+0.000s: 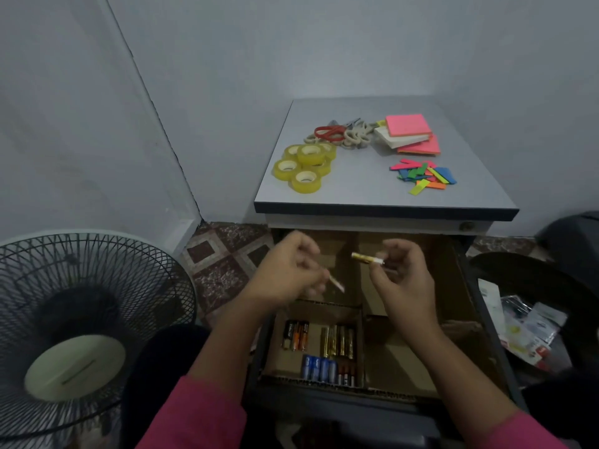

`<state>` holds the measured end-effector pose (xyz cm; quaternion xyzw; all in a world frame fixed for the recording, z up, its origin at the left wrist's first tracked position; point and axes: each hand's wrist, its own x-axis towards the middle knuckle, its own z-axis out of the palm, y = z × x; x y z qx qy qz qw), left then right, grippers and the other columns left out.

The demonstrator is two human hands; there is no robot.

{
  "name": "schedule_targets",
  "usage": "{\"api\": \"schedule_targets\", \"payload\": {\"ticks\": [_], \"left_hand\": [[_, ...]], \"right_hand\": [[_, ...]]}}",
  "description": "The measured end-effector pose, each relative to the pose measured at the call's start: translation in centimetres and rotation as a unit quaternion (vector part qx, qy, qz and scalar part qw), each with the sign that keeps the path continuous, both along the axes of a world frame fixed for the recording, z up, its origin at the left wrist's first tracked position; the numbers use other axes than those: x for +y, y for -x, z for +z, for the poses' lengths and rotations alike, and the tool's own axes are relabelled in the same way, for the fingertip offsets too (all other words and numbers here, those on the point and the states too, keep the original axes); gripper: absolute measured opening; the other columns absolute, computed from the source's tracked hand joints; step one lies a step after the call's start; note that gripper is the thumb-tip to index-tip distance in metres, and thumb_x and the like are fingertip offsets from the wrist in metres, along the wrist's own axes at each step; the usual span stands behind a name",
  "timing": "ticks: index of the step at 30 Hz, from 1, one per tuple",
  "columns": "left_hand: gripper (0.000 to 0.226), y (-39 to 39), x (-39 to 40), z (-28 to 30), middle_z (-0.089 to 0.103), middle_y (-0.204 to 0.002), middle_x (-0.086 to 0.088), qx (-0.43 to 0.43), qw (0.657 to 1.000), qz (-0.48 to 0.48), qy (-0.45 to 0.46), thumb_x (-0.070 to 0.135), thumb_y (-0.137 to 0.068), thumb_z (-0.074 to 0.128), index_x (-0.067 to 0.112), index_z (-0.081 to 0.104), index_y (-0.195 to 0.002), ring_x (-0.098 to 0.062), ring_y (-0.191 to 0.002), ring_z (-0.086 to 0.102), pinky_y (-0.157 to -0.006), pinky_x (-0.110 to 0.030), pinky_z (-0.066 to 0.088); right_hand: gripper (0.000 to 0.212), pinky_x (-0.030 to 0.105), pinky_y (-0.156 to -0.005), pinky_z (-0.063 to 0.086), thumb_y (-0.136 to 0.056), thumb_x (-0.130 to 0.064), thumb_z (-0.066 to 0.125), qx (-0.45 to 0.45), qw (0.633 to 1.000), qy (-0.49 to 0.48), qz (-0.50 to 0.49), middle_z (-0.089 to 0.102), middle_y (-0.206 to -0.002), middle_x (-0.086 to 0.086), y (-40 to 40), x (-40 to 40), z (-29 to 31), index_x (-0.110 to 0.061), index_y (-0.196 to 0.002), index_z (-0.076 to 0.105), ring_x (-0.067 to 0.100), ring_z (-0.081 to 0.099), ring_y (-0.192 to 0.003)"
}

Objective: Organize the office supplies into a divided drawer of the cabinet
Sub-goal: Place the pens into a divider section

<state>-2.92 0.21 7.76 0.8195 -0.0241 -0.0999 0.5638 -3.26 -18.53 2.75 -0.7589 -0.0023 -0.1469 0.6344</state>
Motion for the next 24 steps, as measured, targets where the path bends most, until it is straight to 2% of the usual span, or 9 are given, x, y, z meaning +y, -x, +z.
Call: {"api": "schedule_targets", "payload": {"ticks": [2, 4, 5, 7, 10, 13, 16, 21, 24], "left_hand": [[0.018, 0.9, -0.4, -1.5, 0.069, -0.084, -0.01, 0.086, 0.992, -0.042, -0.083, 0.004, -0.085, 0.066, 0.016, 0.053, -0.091, -0.021, -0.074, 0.069, -0.066, -0.029, 0.055], [0.008, 0.8, -1.5, -3.2, 0.07, -0.09, -0.011, 0.131, 0.963, -0.083, -0.221, 0.009, -0.088, 0.064, 0.014, 0.057, -0.087, -0.019, -0.076, 0.067, -0.069, -0.028, 0.054], [0.001, 0.3, -2.0, -3.9, 0.07, -0.097, -0.011, 0.137, 0.94, -0.106, -0.295, 0.012, -0.091, 0.06, 0.011, 0.06, -0.09, -0.017, -0.079, 0.066, -0.072, -0.028, 0.053], [0.019, -0.6, -2.9, -5.3, 0.067, -0.112, -0.01, 0.157, 0.891, -0.138, -0.403, 0.017, -0.094, 0.054, 0.006, 0.062, -0.108, -0.018, -0.093, 0.064, -0.082, -0.03, 0.051], [0.022, -0.6, -3.4, -6.3, 0.063, -0.114, -0.009, 0.107, 0.868, -0.138, -0.464, 0.019, -0.096, 0.052, 0.006, 0.061, -0.112, -0.023, -0.103, 0.061, -0.077, -0.027, 0.044], [0.016, 1.3, -2.9, -6.9, 0.064, -0.103, -0.013, -0.032, 0.879, -0.074, -0.469, 0.012, -0.094, 0.049, 0.007, 0.063, -0.101, -0.029, -0.097, 0.061, -0.075, -0.031, 0.044], [0.018, 2.2, -2.9, -7.6, 0.064, -0.102, -0.012, -0.062, 0.878, -0.06, -0.472, 0.012, -0.094, 0.048, 0.008, 0.064, -0.1, -0.03, -0.096, 0.061, -0.077, -0.034, 0.047], [0.023, 1.8, -3.3, -8.5, 0.065, -0.108, -0.012, -0.005, 0.881, -0.067, -0.468, 0.009, -0.095, 0.046, 0.007, 0.066, -0.106, -0.029, -0.1, 0.061, -0.08, -0.033, 0.048], [0.029, 1.2, -3.1, -8.4, 0.058, -0.128, -0.016, 0.083, 0.907, -0.085, -0.404, 0.012, -0.099, 0.044, 0.001, 0.06, -0.121, -0.026, -0.112, 0.057, -0.098, -0.034, 0.046]], "right_hand": [[0.045, 0.009, -0.069, 0.048, -0.084, 0.0, 0.065, 0.018, 1.0, -0.01, -0.002, 0.061, -0.096, -0.006, 0.4, 0.1, -1.0, -0.039, -0.099, 0.05, 0.0, 0.059, -0.088], [0.045, 0.009, -0.069, 0.048, -0.083, 0.001, 0.066, 0.03, 0.999, -0.025, -0.005, 0.062, -0.095, -0.006, 0.3, 0.2, -1.4, -0.038, -0.098, 0.05, -0.004, 0.059, -0.084], [0.045, 0.008, -0.07, 0.048, -0.083, 0.002, 0.066, 0.031, 0.999, -0.03, -0.005, 0.062, -0.094, -0.005, 0.3, 0.2, -1.5, -0.037, -0.098, 0.05, -0.006, 0.059, -0.082], [0.044, 0.006, -0.07, 0.047, -0.082, 0.003, 0.066, 0.034, 0.999, -0.03, 0.0, 0.063, -0.094, -0.004, 0.2, 0.2, -1.6, -0.035, -0.099, 0.051, -0.009, 0.058, -0.079], [0.045, 0.007, -0.072, 0.047, -0.082, 0.004, 0.066, 0.035, 0.999, -0.025, 0.012, 0.063, -0.093, -0.005, 0.3, 0.1, -1.9, -0.036, -0.098, 0.051, -0.007, 0.058, -0.08], [0.045, 0.009, -0.073, 0.049, -0.083, 0.002, 0.067, 0.035, 0.999, -0.014, 0.017, 0.064, -0.094, -0.006, 0.2, 0.1, -2.1, -0.037, -0.098, 0.051, -0.002, 0.06, -0.085], [0.045, 0.01, -0.074, 0.05, -0.083, 0.001, 0.067, 0.03, 0.999, -0.006, 0.02, 0.065, -0.094, -0.007, 0.2, 0.0, -2.3, -0.038, -0.098, 0.052, 0.001, 0.061, -0.088], [0.045, 0.01, -0.078, 0.049, -0.082, 0.002, 0.067, 0.024, 0.999, -0.011, 0.022, 0.064, -0.094, -0.007, 0.2, 0.1, -2.4, -0.037, -0.098, 0.052, 0.003, 0.061, -0.09], [0.045, 0.014, -0.078, 0.05, -0.082, 0.001, 0.068, 0.033, 0.999, -0.011, 0.025, 0.065, -0.095, -0.006, 0.2, 0.1, -2.4, -0.037, -0.099, 0.052, 0.004, 0.062, -0.091]]}}
